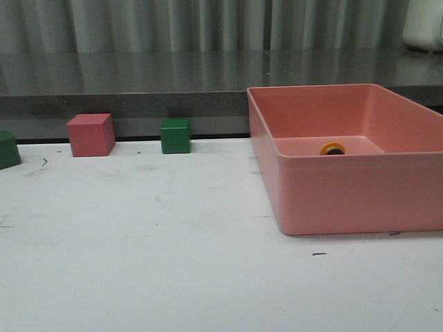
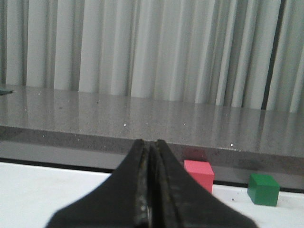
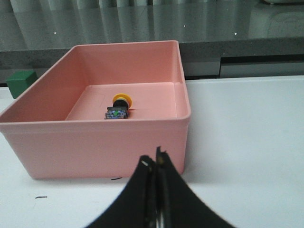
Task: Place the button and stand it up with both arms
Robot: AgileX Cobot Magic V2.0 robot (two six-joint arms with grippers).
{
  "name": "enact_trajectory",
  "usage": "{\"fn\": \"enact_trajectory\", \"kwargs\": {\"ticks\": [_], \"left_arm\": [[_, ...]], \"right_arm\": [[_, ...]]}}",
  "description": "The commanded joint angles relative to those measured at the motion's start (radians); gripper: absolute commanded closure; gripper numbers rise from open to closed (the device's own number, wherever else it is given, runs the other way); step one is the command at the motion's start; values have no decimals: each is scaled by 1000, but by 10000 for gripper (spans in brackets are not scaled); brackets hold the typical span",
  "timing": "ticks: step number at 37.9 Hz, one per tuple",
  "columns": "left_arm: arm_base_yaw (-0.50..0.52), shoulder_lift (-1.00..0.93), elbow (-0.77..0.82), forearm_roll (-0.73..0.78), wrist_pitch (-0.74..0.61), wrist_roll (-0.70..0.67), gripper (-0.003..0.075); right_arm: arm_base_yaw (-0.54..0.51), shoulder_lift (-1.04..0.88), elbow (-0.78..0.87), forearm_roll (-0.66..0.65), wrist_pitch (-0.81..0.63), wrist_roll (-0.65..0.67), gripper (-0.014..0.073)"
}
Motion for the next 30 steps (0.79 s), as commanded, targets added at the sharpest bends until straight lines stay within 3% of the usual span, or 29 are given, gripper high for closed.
{"fn": "enact_trajectory", "kwargs": {"ticks": [1, 9, 15, 22, 30], "left_arm": [[-1, -24, -7, -6, -124, -4, 741], [-1, 49, -202, 1, 83, -4, 741], [-1, 216, -373, 7, 223, -4, 741], [-1, 414, -477, 7, 236, -4, 741], [-1, 472, -491, 7, 217, -4, 740]], "right_arm": [[-7, -19, -23, 1, -123, -10, 664], [-7, 10, -209, 1, 1, -10, 664], [-7, 160, -380, 3, 120, -10, 664], [-7, 392, -558, 4, 160, -10, 664], [-7, 507, -610, 7, 142, -10, 664]]}}
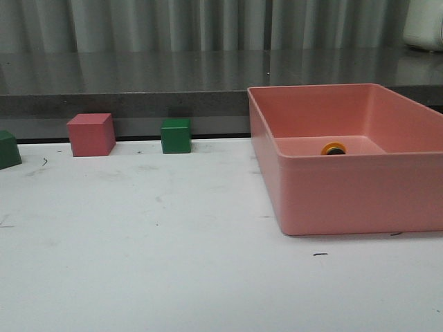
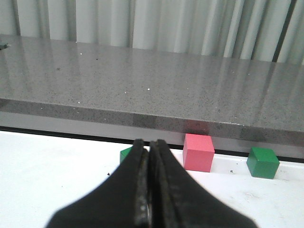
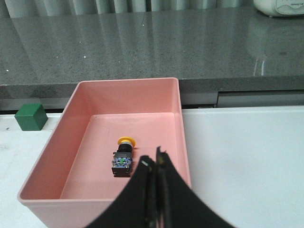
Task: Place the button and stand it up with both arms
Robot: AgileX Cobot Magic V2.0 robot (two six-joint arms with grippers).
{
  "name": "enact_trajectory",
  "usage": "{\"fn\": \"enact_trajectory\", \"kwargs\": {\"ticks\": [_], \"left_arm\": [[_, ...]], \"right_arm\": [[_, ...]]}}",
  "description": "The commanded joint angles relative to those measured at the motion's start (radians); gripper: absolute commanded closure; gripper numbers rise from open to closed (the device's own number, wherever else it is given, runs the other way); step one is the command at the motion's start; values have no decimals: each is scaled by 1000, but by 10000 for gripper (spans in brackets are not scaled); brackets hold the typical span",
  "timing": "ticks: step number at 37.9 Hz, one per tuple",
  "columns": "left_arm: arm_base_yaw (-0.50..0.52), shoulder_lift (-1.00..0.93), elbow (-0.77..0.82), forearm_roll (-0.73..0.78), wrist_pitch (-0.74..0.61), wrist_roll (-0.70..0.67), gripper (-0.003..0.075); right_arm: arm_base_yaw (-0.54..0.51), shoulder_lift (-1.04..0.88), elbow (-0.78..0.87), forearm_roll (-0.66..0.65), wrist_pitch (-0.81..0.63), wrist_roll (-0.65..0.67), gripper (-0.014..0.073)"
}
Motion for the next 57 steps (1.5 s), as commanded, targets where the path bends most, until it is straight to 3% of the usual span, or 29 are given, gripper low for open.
{"fn": "enact_trajectory", "kwargs": {"ticks": [1, 4, 7, 12, 15, 18, 24, 30, 40, 46, 57], "left_arm": [[-1, 17, -39, 0, -86, -4, 739], [-1, 17, -39, 0, -89, -4, 730], [-1, 17, -39, 0, -89, -4, 660], [-1, 17, -39, 0, -89, -4, 393], [-1, 17, -37, 0, -91, -4, 153], [-1, 17, -37, 0, -91, -4, 11], [-1, 17, -37, 0, -91, -4, 92], [-1, 17, -37, 0, -91, -4, 146], [-1, 17, -37, 0, -90, -4, 174], [-1, 17, -37, 0, -90, -4, 174], [-1, 17, -37, 0, -90, -4, 174]], "right_arm": [[-7, 35, -41, 3, -82, -10, 662], [-7, 40, -41, 3, -82, -10, 638], [-7, 41, -41, 3, -82, -10, 538], [-7, 41, -41, 3, -82, -10, 246], [-7, 45, -41, 3, -87, -10, 44], [-7, 58, -41, 3, -95, -10, -69], [-7, 167, -64, 4, -168, -10, -49], [-5, 439, -203, 9, -183, -10, -49], [87, 779, -401, 28, -163, -10, -49], [155, 938, -547, 28, -23, -6, -49], [151, 1227, -832, 47, 281, 91, -48]]}}
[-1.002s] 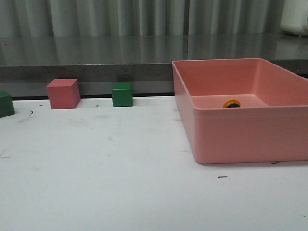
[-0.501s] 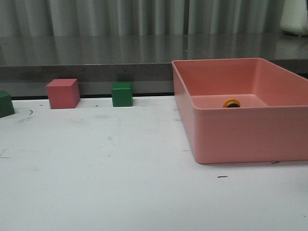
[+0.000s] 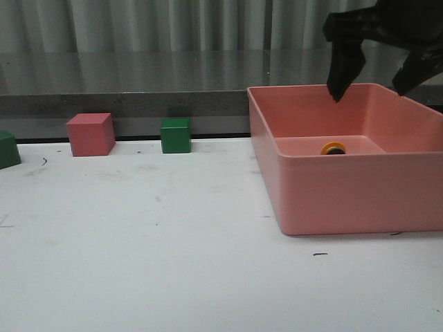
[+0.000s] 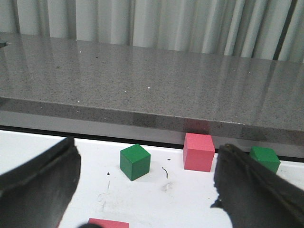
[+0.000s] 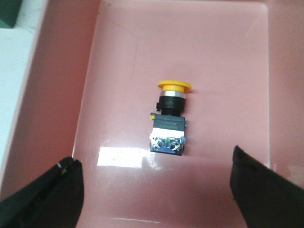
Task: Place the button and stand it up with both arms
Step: 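Lower the right gripper into the pink bin over the yellow button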
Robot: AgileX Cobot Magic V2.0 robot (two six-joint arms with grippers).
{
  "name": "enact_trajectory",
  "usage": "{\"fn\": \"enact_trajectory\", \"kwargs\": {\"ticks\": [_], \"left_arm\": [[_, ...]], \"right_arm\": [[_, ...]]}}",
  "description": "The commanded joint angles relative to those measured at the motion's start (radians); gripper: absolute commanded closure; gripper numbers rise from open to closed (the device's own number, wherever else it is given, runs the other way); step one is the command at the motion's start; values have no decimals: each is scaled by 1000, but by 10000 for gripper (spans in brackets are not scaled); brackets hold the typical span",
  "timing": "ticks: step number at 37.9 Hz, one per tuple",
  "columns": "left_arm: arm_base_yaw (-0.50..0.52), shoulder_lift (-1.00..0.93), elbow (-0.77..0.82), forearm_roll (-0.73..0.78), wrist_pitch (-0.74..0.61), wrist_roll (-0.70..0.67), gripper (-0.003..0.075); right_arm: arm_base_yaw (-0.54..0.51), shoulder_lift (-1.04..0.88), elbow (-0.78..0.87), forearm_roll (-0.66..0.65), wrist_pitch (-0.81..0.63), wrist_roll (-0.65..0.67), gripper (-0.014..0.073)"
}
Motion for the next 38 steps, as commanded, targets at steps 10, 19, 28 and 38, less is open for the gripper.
{"fn": "enact_trajectory", "kwargs": {"ticks": [10, 19, 28, 38], "left_arm": [[-1, 11, -35, 0, -86, -4, 174], [-1, 11, -35, 0, -86, -4, 174], [-1, 11, -35, 0, -84, -4, 174], [-1, 11, -35, 0, -84, -4, 174]], "right_arm": [[-6, 255, -297, 4, 124, 74, -48], [-6, 382, -383, 4, 160, 114, -48], [-9, 427, -403, 4, 160, 117, -43], [-27, 429, -412, 4, 177, 117, 257]]}}
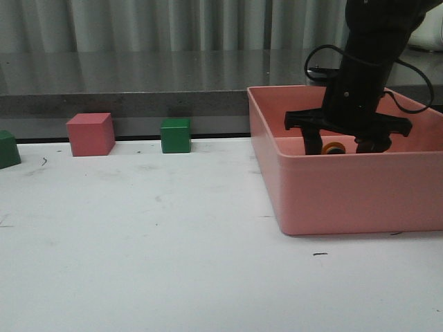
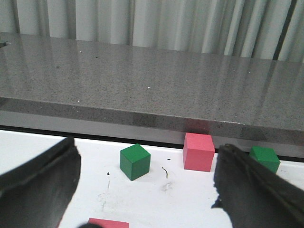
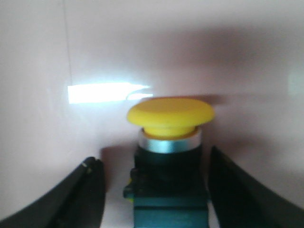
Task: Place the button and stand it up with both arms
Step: 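Lower the right gripper into the pink bin over the yellow button, then close the right gripper on the button body and lift it out, then carry the button toward the red cube and lower it onto the table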
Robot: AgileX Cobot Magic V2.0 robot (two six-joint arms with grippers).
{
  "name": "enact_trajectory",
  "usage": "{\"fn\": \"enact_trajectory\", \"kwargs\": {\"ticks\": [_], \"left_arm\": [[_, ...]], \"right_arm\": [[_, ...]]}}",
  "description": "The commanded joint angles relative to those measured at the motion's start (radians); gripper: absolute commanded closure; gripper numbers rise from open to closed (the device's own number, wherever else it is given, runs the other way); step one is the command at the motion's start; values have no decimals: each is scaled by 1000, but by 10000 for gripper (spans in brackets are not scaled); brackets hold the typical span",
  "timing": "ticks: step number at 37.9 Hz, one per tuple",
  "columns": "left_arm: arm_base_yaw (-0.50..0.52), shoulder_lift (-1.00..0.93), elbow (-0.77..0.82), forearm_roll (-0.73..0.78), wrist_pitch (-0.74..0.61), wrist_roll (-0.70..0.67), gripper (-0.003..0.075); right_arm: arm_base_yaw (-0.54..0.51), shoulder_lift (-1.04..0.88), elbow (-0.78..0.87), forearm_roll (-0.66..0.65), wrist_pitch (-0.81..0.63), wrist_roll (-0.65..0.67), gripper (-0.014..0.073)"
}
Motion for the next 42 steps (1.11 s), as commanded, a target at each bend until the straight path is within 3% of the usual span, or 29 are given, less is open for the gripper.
{"fn": "enact_trajectory", "kwargs": {"ticks": [1, 23, 31, 42], "left_arm": [[-1, 11, -35, 0, -84, -4, 174], [-1, 11, -35, 0, -84, -4, 174], [-1, 11, -35, 0, -84, -4, 174], [-1, 11, -35, 0, -84, -4, 174]], "right_arm": [[-11, -64, -45, 3, -3, -1, 290], [37, -267, -65, 3, 8, -1, 319], [157, -326, -115, 3, 34, -32, 319], [394, -196, -370, 3, 145, -54, 319]]}}
